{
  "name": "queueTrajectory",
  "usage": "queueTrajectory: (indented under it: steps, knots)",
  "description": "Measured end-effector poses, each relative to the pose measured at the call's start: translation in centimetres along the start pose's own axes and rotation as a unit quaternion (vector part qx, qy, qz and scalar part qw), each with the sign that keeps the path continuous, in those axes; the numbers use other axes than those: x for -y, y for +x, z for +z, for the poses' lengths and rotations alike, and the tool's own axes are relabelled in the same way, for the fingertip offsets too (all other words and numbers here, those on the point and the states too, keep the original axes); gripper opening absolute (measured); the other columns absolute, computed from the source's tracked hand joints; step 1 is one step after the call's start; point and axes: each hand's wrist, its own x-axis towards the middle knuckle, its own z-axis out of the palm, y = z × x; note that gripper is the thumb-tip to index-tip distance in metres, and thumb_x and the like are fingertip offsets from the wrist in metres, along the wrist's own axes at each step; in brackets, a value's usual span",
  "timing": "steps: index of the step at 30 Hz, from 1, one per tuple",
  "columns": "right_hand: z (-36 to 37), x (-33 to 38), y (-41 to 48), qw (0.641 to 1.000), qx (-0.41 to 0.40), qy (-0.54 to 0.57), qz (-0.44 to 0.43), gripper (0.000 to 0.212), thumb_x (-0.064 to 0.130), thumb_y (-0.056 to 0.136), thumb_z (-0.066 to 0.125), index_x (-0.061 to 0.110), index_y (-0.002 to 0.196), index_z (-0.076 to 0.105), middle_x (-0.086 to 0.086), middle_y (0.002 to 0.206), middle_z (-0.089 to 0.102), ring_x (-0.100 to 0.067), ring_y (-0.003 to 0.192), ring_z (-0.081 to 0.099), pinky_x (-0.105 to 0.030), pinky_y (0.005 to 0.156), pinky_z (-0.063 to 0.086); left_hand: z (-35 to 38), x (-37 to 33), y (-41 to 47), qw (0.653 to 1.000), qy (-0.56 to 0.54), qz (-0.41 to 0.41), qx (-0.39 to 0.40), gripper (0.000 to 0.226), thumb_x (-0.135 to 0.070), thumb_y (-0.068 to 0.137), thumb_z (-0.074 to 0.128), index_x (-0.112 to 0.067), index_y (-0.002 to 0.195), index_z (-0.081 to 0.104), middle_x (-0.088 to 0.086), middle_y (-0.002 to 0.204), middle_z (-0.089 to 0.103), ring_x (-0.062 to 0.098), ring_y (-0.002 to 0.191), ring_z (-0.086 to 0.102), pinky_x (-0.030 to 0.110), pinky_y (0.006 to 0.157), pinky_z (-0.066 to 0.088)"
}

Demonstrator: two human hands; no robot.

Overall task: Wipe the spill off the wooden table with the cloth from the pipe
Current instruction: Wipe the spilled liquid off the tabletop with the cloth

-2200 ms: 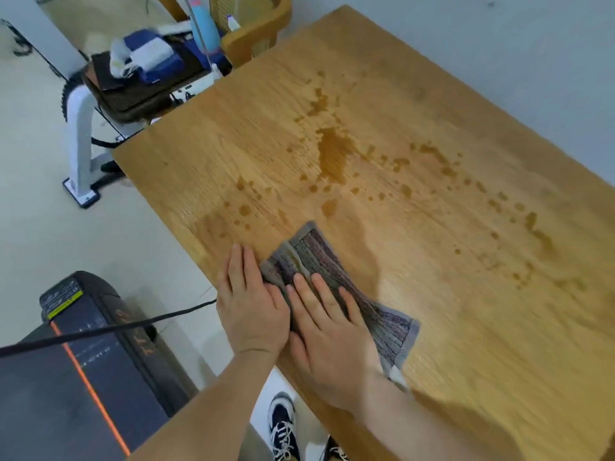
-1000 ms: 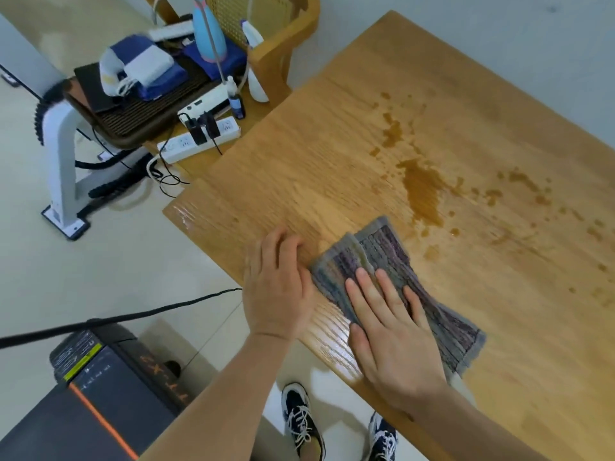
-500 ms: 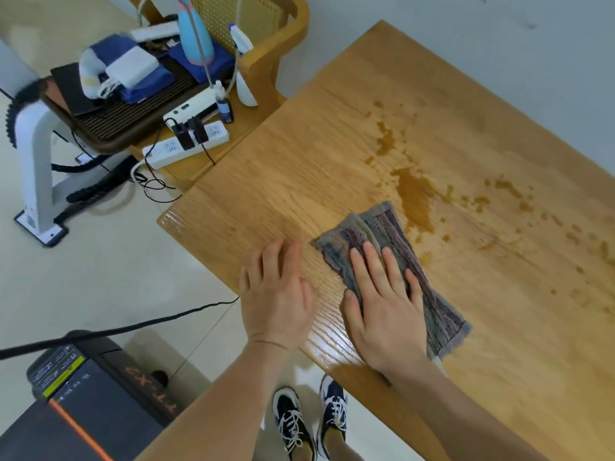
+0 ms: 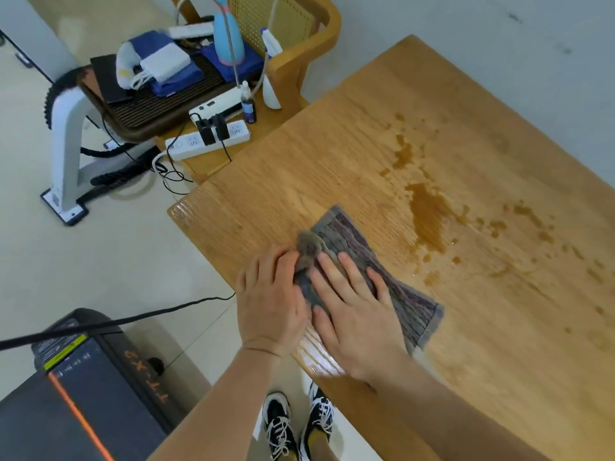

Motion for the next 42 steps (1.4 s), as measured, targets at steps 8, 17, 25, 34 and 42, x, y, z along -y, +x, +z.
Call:
queueTrajectory:
  steps: [8, 17, 25, 34, 42]
  knots:
    - [-0.1, 1.2, 2.0, 1.0, -0.015, 0.0, -0.015, 0.055, 0.044, 0.103, 0.021, 0.025, 0.155, 0.023, 0.006, 0.163, 0.012, -0.016, 0.151, 0.003, -0.046, 0.119, 0.008, -0.1, 0.0, -0.7, 0.995, -0.053, -0.08, -0.043, 0.038, -0.014, 0.081, 0.039, -0.015, 0.116, 0.051, 0.008, 0.118, 0.058, 0.028, 0.101, 0.052, 0.046, 0.087, 0.044]
    - [0.9, -3.9, -11.3, 0.997, -0.001, -0.01, 0.072, 0.055, 0.048, 0.102, 0.022, 0.031, 0.155, 0.021, 0.007, 0.161, 0.024, -0.014, 0.151, 0.009, -0.046, 0.117, 0.017, -0.1, -0.7, -0.4, 0.998, 0.001, -0.064, -0.021, 0.044, -0.011, 0.074, 0.033, -0.015, 0.108, 0.061, 0.009, 0.117, 0.055, 0.03, 0.103, 0.05, 0.046, 0.085, 0.043]
    - [0.4, 2.1, -0.8, 0.998, -0.026, 0.044, 0.023, 0.054, 0.042, 0.103, 0.023, 0.024, 0.154, 0.027, 0.007, 0.162, 0.019, -0.017, 0.151, 0.008, -0.046, 0.12, 0.007, 0.3, -0.2, -0.8, 0.996, -0.035, -0.079, -0.034, 0.037, -0.006, 0.08, 0.038, -0.004, 0.112, 0.057, 0.014, 0.121, 0.056, 0.036, 0.099, 0.053, 0.048, 0.079, 0.047]
    - [1.3, -2.6, -8.0, 0.997, -0.008, -0.011, -0.077, 0.054, 0.046, 0.102, 0.03, 0.03, 0.154, 0.027, 0.011, 0.162, 0.019, -0.015, 0.15, 0.009, -0.046, 0.115, 0.014, -0.2, -1.1, -0.8, 0.995, -0.05, -0.072, -0.049, 0.042, 0.005, 0.073, 0.041, -0.008, 0.109, 0.06, 0.01, 0.119, 0.056, 0.031, 0.099, 0.053, 0.046, 0.081, 0.045]
    - [0.6, 0.8, 0.3, 0.997, -0.025, 0.009, -0.075, 0.055, 0.042, 0.104, 0.015, 0.023, 0.149, 0.04, 0.006, 0.158, 0.031, -0.017, 0.148, 0.021, -0.046, 0.116, 0.015, -0.3, -0.2, -0.9, 0.988, -0.072, -0.121, -0.06, 0.045, -0.011, 0.076, 0.034, -0.006, 0.115, 0.055, 0.014, 0.12, 0.053, 0.032, 0.102, 0.051, 0.051, 0.083, 0.046]
